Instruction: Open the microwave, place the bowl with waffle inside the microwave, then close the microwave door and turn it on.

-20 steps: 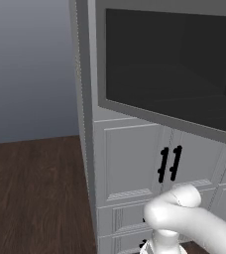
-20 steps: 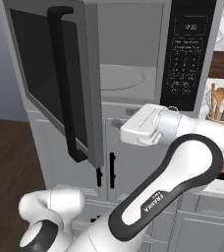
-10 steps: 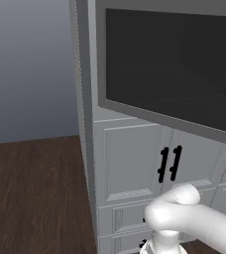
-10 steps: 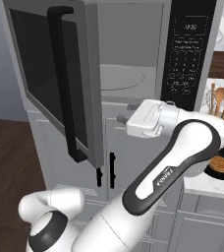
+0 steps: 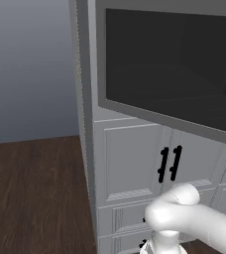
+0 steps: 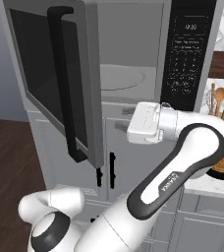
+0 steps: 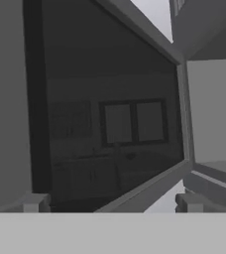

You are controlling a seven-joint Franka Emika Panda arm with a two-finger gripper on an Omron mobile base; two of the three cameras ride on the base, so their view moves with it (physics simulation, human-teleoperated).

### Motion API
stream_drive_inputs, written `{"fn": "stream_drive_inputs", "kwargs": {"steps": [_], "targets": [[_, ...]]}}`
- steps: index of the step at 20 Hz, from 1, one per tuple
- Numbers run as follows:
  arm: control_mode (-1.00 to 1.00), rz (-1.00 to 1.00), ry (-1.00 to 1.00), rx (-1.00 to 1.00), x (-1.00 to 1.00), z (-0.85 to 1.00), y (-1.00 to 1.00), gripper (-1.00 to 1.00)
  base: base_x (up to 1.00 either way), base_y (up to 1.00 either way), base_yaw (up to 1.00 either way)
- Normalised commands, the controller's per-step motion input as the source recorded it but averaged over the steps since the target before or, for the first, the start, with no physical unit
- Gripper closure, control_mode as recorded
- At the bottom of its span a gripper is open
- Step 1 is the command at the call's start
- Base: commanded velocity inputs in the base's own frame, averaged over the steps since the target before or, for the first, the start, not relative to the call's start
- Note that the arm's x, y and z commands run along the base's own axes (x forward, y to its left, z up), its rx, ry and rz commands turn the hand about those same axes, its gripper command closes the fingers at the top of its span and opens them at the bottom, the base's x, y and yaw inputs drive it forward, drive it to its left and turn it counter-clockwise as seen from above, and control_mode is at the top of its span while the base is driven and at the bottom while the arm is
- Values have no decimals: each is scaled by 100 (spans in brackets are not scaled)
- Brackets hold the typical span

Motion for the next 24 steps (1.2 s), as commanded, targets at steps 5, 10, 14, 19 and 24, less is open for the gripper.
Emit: {"fn": "stream_drive_inputs", "kwargs": {"steps": [5, 10, 14, 19, 24], "targets": [[-100, 3, -1, 0, -38, -1, 11, -100, 0, 0, 0], [-100, 0, -1, 0, 0, 0, 25, -100, 0, 0, 0], [-100, 0, 0, 0, 0, 0, 20, -100, 0, 0, 0], [-100, 0, -4, 0, 0, 0, 26, -100, 0, 0, 0], [-100, 0, -6, 0, -24, 0, 32, -100, 0, 0, 0]]}}
